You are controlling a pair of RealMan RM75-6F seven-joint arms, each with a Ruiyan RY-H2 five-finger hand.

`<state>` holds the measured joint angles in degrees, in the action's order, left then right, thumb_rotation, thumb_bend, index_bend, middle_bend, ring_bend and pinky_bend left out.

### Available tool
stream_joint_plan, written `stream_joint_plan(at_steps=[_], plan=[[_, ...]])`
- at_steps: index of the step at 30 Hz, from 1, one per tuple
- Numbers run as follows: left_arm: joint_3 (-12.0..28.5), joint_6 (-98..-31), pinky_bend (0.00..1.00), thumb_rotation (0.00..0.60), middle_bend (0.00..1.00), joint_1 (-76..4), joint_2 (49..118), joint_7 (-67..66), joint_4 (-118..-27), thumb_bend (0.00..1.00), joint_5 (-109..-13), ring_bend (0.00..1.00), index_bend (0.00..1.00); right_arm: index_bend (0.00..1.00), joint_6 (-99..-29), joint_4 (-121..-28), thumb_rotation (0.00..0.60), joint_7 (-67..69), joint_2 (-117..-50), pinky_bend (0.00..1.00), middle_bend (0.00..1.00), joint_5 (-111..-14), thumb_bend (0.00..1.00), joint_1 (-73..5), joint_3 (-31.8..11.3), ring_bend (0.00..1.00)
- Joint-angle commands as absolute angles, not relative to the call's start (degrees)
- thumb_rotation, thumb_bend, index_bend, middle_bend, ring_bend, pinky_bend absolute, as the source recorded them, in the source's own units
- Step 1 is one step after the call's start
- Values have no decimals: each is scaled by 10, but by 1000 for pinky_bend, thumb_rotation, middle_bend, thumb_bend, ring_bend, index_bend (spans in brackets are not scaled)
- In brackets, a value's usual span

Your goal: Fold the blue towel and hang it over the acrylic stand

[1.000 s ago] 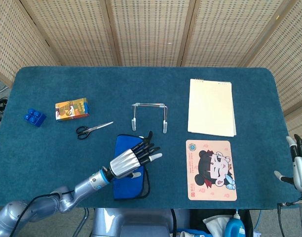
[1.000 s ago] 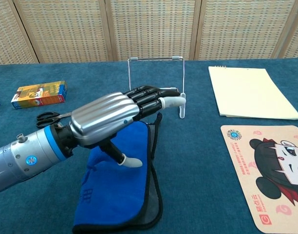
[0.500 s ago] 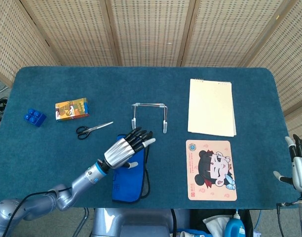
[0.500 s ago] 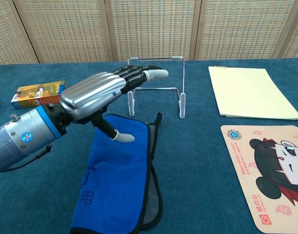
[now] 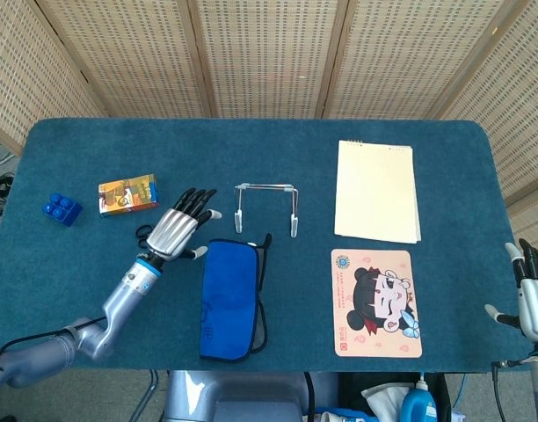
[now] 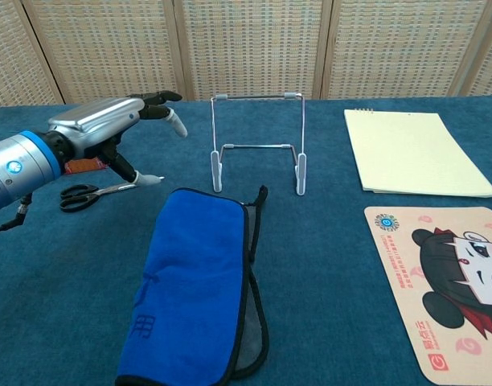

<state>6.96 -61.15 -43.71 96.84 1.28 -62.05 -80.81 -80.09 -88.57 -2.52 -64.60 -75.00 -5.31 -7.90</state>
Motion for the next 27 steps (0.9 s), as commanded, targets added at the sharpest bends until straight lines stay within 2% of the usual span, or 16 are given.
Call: stream_joint_plan(at_steps=[1,7,13,27], plan=[[86,-570,0,600,0,-436,966,-11,-623,230,-764,0,293,0,-800,-886,600,-26,-646,0,0,-750,0,-53,-79,0],[102,-528,0,600,0,-441,981,-38,-628,231,-712,0,295,0,-797,-884,600,-28,-648,0,0,-747,0,-55,-79,0],[121,-520,0,600,0,-442,1004,-83,-642,231,-662,0,305,0,-792,-880,600,-28,-650,0,0,-744,0,-56,-78,0],[139,-527,0,600,0,-444,1014,-135,-674,256,-613,0,344,0,-797,-884,600,-6,-640,0,0,-746,0,-53,-82,0]])
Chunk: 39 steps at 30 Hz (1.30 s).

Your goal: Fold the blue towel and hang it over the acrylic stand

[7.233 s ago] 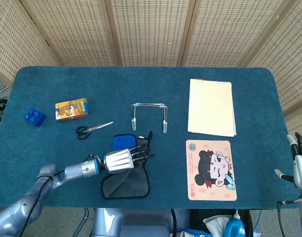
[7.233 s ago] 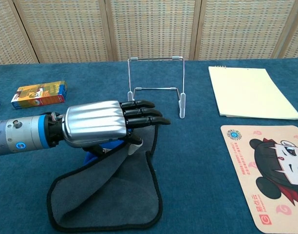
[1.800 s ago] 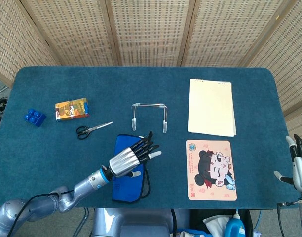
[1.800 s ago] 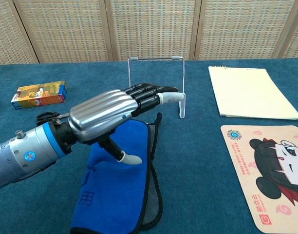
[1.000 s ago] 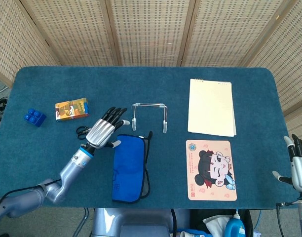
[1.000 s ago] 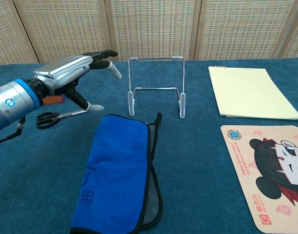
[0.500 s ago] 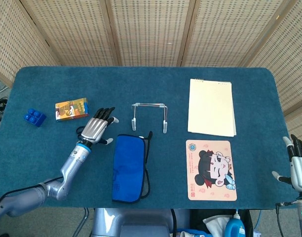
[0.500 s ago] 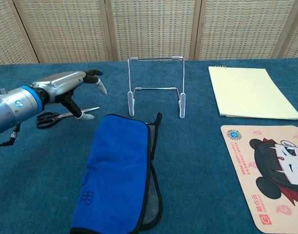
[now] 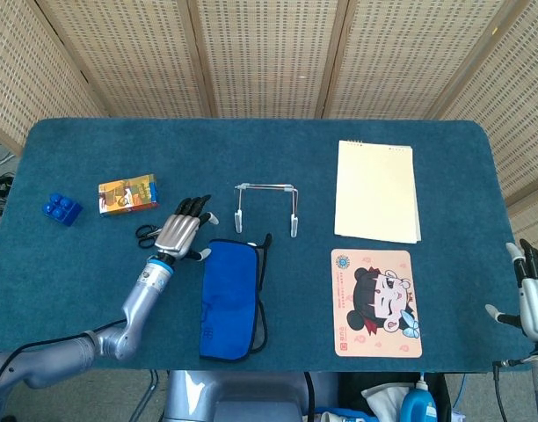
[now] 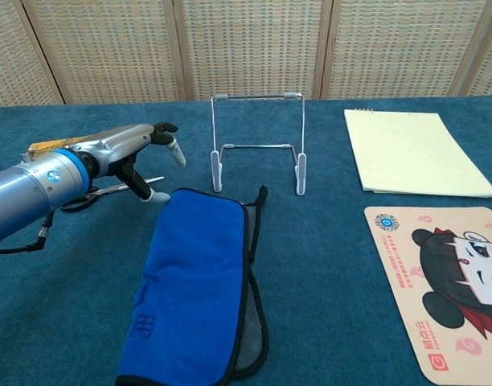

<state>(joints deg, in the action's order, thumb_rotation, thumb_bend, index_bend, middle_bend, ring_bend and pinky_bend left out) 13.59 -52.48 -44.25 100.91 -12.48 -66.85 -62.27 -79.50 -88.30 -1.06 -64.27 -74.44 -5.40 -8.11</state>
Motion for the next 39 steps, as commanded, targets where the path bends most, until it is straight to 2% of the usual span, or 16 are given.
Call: stream_joint_plan(at_steps=[1,28,39], plan=[[139,-528,0,600,0,-444,1016,-139,-676,258,-609,0,347,0,-798,-885,600,-4,-639,0,0,-747,0,-52,-81,0],[139,-552,0,600,0,-439,1062,-221,-665,269,-551,0,386,0,-794,-888,600,11,-633,0,0,-756,0,-53,-77,0],[140,-537,0,600,0,-441,1071,-231,-656,284,-533,0,387,0,-797,-889,600,9,-633,0,0,-757,0,-52,-77,0]])
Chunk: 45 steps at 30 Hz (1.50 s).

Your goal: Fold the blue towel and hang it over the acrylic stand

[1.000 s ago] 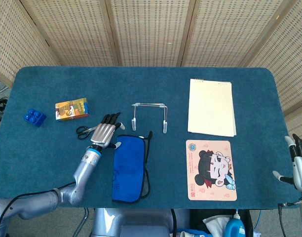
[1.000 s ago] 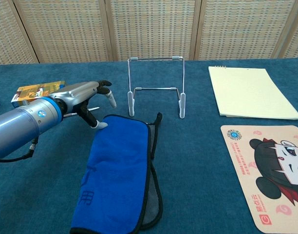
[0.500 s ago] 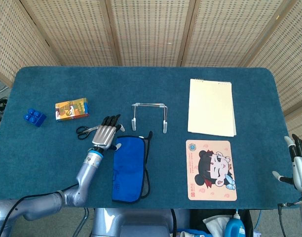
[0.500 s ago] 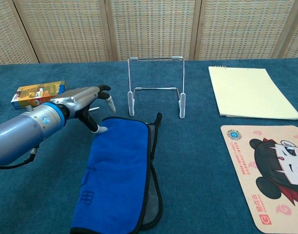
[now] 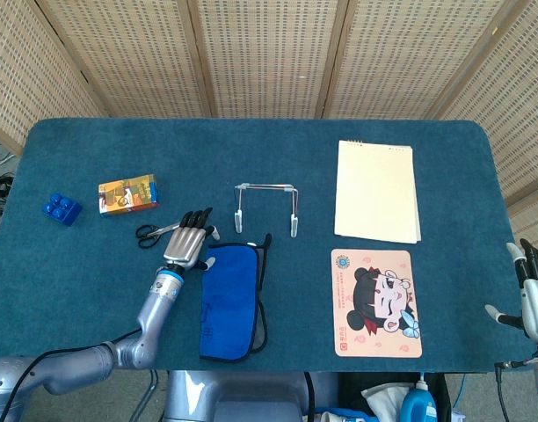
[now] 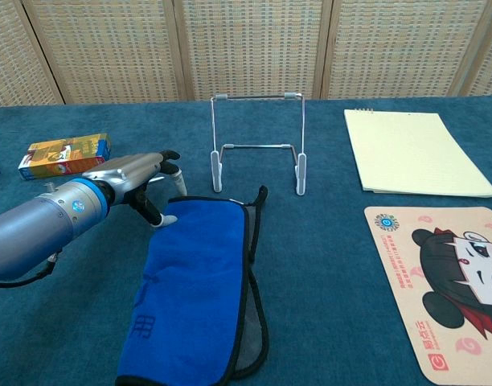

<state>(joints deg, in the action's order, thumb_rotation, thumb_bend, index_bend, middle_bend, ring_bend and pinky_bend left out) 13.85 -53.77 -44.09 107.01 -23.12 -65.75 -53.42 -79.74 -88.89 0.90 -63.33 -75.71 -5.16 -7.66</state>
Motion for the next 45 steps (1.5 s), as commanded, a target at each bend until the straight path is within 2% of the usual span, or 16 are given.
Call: stream_joint_plan(at_steps=[1,6,11,21,25,29,33,36,45], plan=[[140,-537,0,600,0,-442,1072,-231,-656,285,-533,0,386,0,-797,-889,600,9,-633,0,0,-757,0,-52,-77,0],[144,-531,0,600,0,-447,1074,-234,-649,291,-529,0,385,0,-799,-890,600,8,-633,0,0,-758,0,-51,-76,0],[144,-526,0,600,0,-449,1076,-242,-645,343,-522,0,386,0,-799,-890,600,8,-633,0,0,-757,0,-51,-76,0],[142,-514,0,600,0,-459,1078,-270,-639,345,-503,0,401,0,-800,-890,600,8,-633,0,0,-757,0,-51,-77,0],[143,-514,0,600,0,-458,1079,-272,-642,348,-497,0,464,0,-800,-890,600,9,-633,0,0,-757,0,-50,-77,0],[143,-513,0,600,0,-457,1077,-274,-653,349,-490,0,584,0,-800,-889,600,10,-633,0,0,-757,0,-51,-77,0],[143,-517,0,600,0,-457,1075,-282,-657,358,-482,0,630,0,-799,-888,600,11,-633,0,0,-757,0,-51,-77,0],[143,-517,0,600,0,-458,1074,-286,-661,414,-477,0,646,0,-799,-888,600,11,-633,0,0,-757,0,-51,-77,0],[142,-524,0,600,0,-455,1059,-281,-688,445,-482,0,830,0,-799,-888,600,11,-633,0,0,-757,0,-50,-77,0]])
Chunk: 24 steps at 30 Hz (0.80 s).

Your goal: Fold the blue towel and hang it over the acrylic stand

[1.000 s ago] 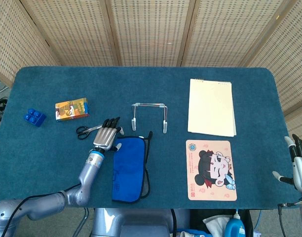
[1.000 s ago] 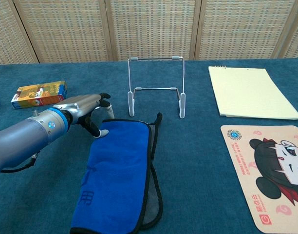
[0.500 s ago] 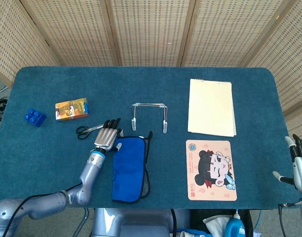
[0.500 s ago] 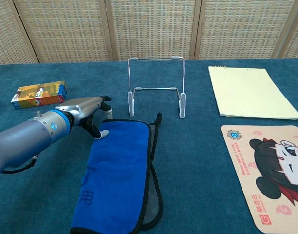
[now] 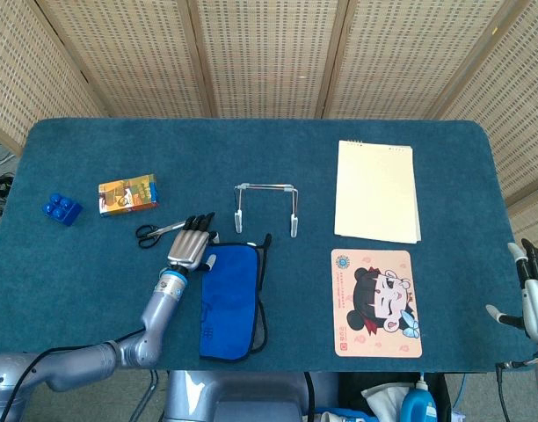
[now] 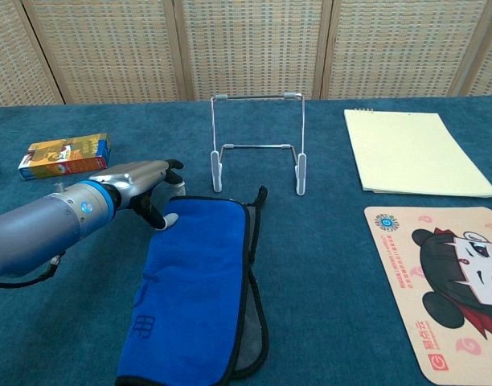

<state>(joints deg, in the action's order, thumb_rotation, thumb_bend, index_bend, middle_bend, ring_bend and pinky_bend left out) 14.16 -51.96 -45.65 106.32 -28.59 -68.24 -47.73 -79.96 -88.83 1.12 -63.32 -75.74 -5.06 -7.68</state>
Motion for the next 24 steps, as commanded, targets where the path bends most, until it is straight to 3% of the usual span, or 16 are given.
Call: stream_joint_plan(at_steps=[1,15,24], plan=[[143,-528,0,600,0,-453,1057,-276,-693,445,-486,0,842,0,-800,-888,600,12,-633,0,0,-758,0,-50,-77,0],[153,-557,0,600,0,-454,1020,-263,-741,445,-519,0,894,0,-804,-892,600,17,-630,0,0,-761,0,-49,-77,0],[184,-590,0,600,0,-461,965,-267,-841,443,-536,0,903,0,-805,-895,600,25,-626,0,0,-761,0,-47,-78,0]])
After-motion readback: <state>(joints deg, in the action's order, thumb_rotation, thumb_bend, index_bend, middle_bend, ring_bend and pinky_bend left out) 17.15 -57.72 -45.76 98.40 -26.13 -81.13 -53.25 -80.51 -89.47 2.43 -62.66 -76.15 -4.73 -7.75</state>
